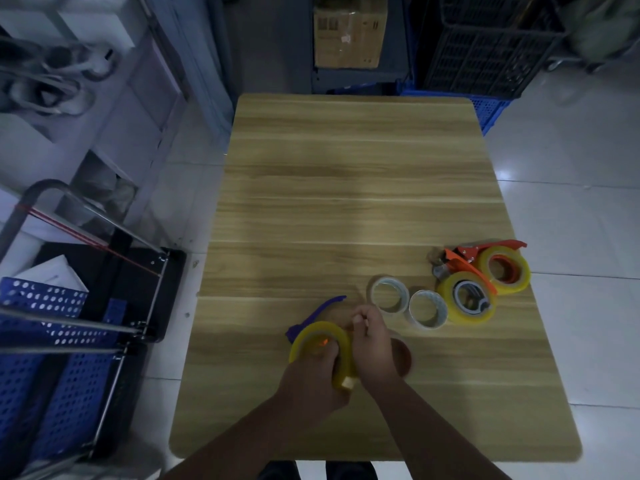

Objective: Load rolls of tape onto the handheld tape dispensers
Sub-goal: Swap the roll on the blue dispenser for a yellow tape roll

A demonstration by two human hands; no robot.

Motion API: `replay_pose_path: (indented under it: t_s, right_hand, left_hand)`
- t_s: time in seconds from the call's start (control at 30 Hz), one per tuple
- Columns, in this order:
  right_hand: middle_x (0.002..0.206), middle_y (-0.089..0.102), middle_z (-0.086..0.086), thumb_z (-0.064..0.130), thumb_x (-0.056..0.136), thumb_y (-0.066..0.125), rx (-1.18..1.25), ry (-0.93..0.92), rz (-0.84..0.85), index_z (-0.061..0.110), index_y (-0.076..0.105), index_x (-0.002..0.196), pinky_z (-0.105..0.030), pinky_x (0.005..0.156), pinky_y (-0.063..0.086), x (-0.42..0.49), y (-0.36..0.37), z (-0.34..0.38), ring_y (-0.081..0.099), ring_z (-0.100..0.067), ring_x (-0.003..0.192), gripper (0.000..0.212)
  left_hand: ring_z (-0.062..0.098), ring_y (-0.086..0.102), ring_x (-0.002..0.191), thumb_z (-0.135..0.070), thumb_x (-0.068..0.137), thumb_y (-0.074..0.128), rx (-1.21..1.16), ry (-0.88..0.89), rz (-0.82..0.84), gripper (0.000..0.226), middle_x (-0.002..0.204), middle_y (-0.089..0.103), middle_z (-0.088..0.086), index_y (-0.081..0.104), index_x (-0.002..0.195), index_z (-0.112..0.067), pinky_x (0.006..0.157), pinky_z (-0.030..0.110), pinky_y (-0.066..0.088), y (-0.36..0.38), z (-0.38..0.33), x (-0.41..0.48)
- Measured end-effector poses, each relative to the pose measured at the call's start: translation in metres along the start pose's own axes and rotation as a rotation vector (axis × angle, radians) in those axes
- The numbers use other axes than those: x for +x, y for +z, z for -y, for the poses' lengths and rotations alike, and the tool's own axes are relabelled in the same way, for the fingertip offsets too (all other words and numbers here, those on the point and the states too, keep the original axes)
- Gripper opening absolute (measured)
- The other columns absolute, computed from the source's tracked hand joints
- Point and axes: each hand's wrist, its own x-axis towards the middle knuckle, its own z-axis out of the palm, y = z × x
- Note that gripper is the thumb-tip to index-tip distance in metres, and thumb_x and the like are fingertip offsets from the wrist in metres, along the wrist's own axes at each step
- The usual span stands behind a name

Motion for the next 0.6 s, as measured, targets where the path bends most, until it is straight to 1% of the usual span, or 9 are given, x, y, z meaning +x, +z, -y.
replay_pose_path:
  t_s: [0.13, 0.23, 0.27, 0.33, 0.4, 0.43, 0.47, 0.53, 0.6]
  right_hand:
    - [0.077, 0.054, 0.010, 0.005, 0.099, 0.043, -0.032, -0.048, -0.088, 0.032, 0.046, 0.078, -0.009, 0.063, 0.035, -0.005, 0.000, -0.004, 0.052, 0.006, 0.073, 0.034]
    - [0.077, 0.057, 0.006, 0.009, 0.099, 0.043, -0.026, -0.013, -0.083, 0.031, 0.048, 0.079, -0.019, 0.065, 0.040, -0.005, 0.000, -0.008, 0.056, -0.004, 0.073, 0.030]
    - [0.077, 0.059, 0.005, 0.011, 0.100, 0.042, 0.002, 0.020, -0.049, 0.029, 0.049, 0.081, -0.021, 0.066, 0.043, -0.003, -0.001, -0.008, 0.059, -0.005, 0.073, 0.027]
    - [0.075, 0.059, 0.006, 0.013, 0.102, 0.041, 0.071, 0.109, 0.054, 0.025, 0.052, 0.086, -0.022, 0.066, 0.046, 0.004, -0.007, -0.009, 0.060, 0.000, 0.068, 0.023]
    - [0.074, 0.056, 0.006, 0.016, 0.102, 0.041, 0.100, 0.152, 0.164, 0.026, 0.054, 0.084, -0.025, 0.067, 0.046, 0.012, -0.016, -0.012, 0.056, -0.006, 0.067, 0.024]
    - [0.074, 0.055, 0.005, 0.017, 0.102, 0.042, 0.103, 0.168, 0.218, 0.028, 0.054, 0.083, -0.029, 0.068, 0.046, 0.014, -0.020, -0.015, 0.054, -0.010, 0.069, 0.026]
    - [0.074, 0.055, 0.004, 0.018, 0.102, 0.042, 0.106, 0.191, 0.269, 0.028, 0.055, 0.083, -0.031, 0.068, 0.047, 0.015, -0.024, -0.014, 0.053, -0.013, 0.071, 0.025]
    - [0.075, 0.060, 0.000, 0.020, 0.103, 0.042, 0.138, 0.250, 0.365, 0.017, 0.057, 0.093, -0.032, 0.069, 0.049, 0.014, -0.026, -0.015, 0.057, -0.016, 0.073, 0.018]
    - [0.081, 0.063, -0.007, 0.022, 0.103, 0.043, 0.191, 0.288, 0.435, 0.009, 0.056, 0.098, -0.036, 0.070, 0.052, 0.012, -0.024, -0.013, 0.062, -0.019, 0.075, 0.019]
  left_hand:
    - [0.014, 0.060, 0.078, -0.037, 0.071, 0.069, -0.034, -0.018, 0.014, 0.043, 0.088, 0.056, -0.010, 0.041, 0.101, -0.026, 0.065, 0.035, 0.054, 0.005, -0.002, 0.000]
    - [0.011, 0.059, 0.078, -0.035, 0.070, 0.070, -0.051, -0.006, -0.006, 0.041, 0.089, 0.055, -0.010, 0.040, 0.097, -0.027, 0.065, 0.033, 0.054, 0.005, -0.004, -0.001]
    - [0.008, 0.056, 0.077, -0.036, 0.070, 0.072, -0.085, 0.008, -0.010, 0.041, 0.088, 0.054, -0.011, 0.040, 0.094, -0.028, 0.065, 0.030, 0.052, 0.005, -0.005, -0.002]
    - [0.002, 0.052, 0.074, -0.047, 0.069, 0.074, -0.180, 0.082, -0.006, 0.040, 0.087, 0.054, -0.013, 0.044, 0.090, -0.030, 0.063, 0.018, 0.045, 0.002, -0.003, -0.008]
    - [0.000, 0.054, 0.083, -0.060, 0.074, 0.067, -0.197, 0.254, 0.015, 0.038, 0.093, 0.061, -0.014, 0.058, 0.092, -0.028, 0.071, 0.008, 0.040, -0.006, -0.001, -0.013]
    - [0.000, 0.055, 0.089, -0.059, 0.079, 0.063, -0.179, 0.356, 0.002, 0.035, 0.097, 0.064, -0.013, 0.063, 0.093, -0.026, 0.076, 0.006, 0.038, -0.010, 0.001, -0.014]
    - [0.000, 0.057, 0.090, -0.053, 0.085, 0.059, -0.162, 0.431, -0.030, 0.029, 0.099, 0.065, -0.012, 0.065, 0.095, -0.026, 0.078, 0.006, 0.039, -0.014, 0.005, -0.013]
    - [0.002, 0.058, 0.089, -0.039, 0.092, 0.055, -0.145, 0.480, -0.187, 0.018, 0.097, 0.065, -0.010, 0.065, 0.098, -0.025, 0.079, 0.018, 0.046, -0.024, 0.015, -0.001]
    - [0.009, 0.058, 0.092, -0.033, 0.090, 0.057, -0.048, 0.505, -0.356, 0.020, 0.103, 0.065, -0.003, 0.065, 0.107, -0.023, 0.080, 0.026, 0.048, -0.038, 0.025, 0.017]
